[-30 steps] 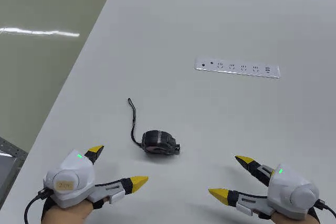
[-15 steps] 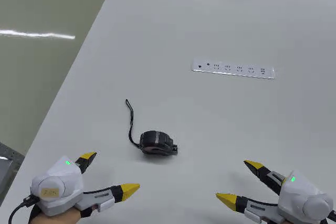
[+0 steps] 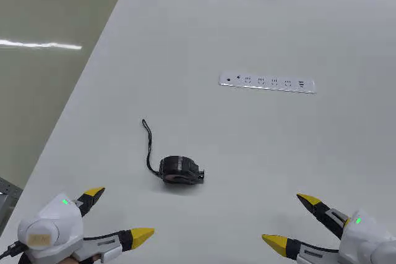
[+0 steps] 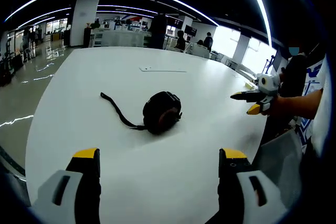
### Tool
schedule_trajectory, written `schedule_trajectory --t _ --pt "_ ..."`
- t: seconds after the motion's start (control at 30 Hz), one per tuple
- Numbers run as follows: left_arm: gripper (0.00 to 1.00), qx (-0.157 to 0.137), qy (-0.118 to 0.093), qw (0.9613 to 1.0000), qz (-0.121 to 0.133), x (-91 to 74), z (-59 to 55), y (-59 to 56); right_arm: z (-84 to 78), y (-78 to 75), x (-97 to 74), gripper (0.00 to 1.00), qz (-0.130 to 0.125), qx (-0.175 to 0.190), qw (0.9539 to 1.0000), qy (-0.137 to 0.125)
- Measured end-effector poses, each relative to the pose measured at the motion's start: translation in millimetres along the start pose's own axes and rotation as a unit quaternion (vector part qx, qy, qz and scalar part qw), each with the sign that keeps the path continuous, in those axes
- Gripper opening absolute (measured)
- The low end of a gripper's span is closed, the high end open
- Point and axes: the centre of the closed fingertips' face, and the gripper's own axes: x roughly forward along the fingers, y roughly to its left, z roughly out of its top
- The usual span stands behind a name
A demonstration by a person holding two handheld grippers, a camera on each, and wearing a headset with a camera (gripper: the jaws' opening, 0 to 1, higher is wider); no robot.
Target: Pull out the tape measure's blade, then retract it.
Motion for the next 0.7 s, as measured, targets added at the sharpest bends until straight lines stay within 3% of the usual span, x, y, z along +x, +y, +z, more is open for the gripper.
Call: schedule_trajectory --t 0.7 --pt "0.92 0.004 0.005 1.0000 -0.007 -24.3 -11.1 -4.7 -6.4 -3.4 -43.4 0.79 -0.027 0.004 0.9996 0.005"
